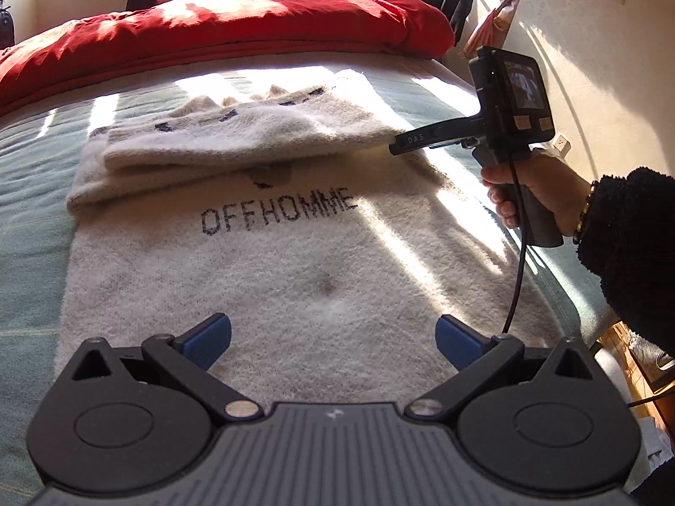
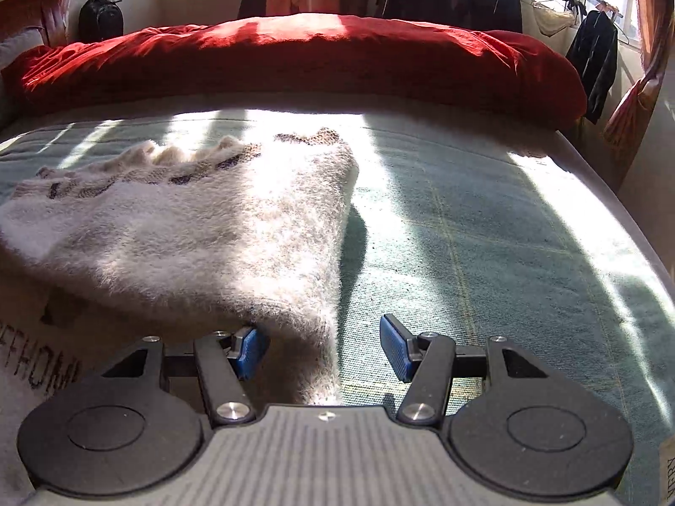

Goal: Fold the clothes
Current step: 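Pull the open right tool back from the sweater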

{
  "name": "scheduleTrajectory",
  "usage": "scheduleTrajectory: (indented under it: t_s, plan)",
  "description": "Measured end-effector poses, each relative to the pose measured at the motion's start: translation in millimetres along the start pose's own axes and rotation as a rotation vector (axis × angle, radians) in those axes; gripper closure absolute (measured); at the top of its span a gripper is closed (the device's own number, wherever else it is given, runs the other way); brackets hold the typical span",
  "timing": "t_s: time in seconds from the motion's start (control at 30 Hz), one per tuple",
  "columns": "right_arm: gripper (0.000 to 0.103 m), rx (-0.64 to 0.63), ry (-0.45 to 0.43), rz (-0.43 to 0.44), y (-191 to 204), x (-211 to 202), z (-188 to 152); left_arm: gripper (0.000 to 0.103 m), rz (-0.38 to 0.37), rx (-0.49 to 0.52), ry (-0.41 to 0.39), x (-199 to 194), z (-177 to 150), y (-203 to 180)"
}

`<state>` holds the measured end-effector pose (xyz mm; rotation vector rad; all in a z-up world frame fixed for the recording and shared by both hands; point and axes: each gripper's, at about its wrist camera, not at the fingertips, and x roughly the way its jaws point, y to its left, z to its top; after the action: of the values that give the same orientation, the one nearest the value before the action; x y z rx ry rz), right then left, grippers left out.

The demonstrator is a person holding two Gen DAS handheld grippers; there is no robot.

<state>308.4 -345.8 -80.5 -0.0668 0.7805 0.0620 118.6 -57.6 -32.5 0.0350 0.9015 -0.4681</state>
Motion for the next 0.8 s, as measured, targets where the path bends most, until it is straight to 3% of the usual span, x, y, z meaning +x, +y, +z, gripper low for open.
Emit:
scheduleTrajectory:
  t_s: [0.17, 0.3, 0.47, 0.63, 0.8]
  plan:
    - [0.041, 0.167, -0.009, -0.03, -39, 4, -9, 0.001, -0.001, 0.011, 0.023, 11, 6, -6]
    - [0.038, 0.247, 0.032, 0.022, -59, 9, -16, 0.001, -0.018, 0.033, 0.028, 16, 8, -14]
    - [0.038, 0.165, 0.033, 0.077, -55, -15, -16, 0.001, -0.024, 0.044, 0.029, 17, 7, -17]
    - [0.04, 0.102, 0.009, 0.103, -57, -40, -20, 0.001, -0.006, 0.056, -0.031, 14, 21, -5]
    - [0.04, 0.084, 0.01, 0.1, -56, -39, -19, 0.002, -0.047, -0.065, -0.114, 19, 59, 30]
